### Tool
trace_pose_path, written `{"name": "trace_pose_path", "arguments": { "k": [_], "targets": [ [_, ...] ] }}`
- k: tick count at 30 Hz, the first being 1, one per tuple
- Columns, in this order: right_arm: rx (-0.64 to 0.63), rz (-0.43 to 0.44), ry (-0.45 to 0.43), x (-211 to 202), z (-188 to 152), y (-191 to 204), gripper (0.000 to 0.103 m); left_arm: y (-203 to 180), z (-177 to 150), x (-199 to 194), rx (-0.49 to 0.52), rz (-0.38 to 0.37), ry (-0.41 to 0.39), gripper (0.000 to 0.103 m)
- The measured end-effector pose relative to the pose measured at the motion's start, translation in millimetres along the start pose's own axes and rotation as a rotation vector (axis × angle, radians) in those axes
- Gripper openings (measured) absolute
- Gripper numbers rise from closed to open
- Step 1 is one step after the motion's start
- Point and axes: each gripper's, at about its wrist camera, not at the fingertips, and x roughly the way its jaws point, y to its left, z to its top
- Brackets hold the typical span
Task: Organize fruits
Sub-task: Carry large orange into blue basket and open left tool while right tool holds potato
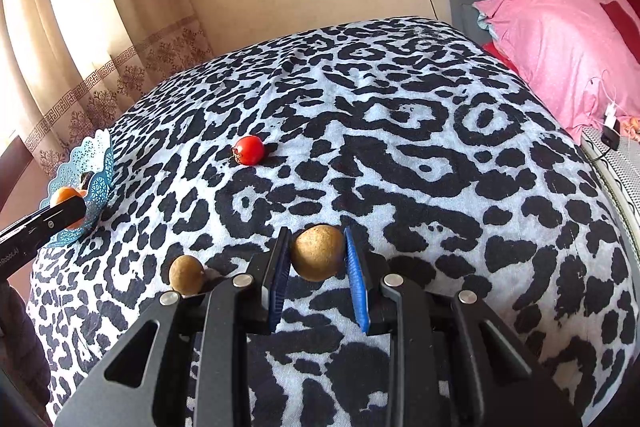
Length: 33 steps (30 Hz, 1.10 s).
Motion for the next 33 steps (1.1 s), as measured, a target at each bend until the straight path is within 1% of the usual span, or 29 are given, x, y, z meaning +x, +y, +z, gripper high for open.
{"name": "trace_pose_path", "arguments": {
  "k": [7,10,15,19,23,25,26,27,33],
  "targets": [
    [0.015,0.009,0.008,-1,-1,4,0.027,44,3,-14,-0.071,0.069,-0.037,0.047],
    [0.019,0.012,0.012,-1,-1,6,0.027,64,2,-21,-0.092,0.115,-0.054,0.047],
    [0.017,0.013,0.018,0,0,12,0.027,98,-4,-25,-0.132,0.203,-0.058,0.047],
    [0.010,0.015,0.023,1,0,19,0.027,118,-8,-26,-0.157,0.234,-0.053,0.047],
    [-0.002,0.016,0.028,2,0,26,0.027,131,-13,-26,-0.171,0.253,-0.046,0.047],
    [-0.007,0.017,0.029,1,1,30,0.027,136,-15,-26,-0.180,0.263,-0.046,0.055],
    [-0.009,0.017,0.030,1,1,31,0.027,138,-15,-28,-0.187,0.270,-0.053,0.066],
    [-0.012,0.019,0.030,1,1,33,0.027,140,-16,-31,-0.192,0.277,-0.067,0.069],
    [-0.041,0.038,0.024,-2,7,51,0.027,152,-16,-42,-0.199,0.300,-0.096,0.069]
  ]
}}
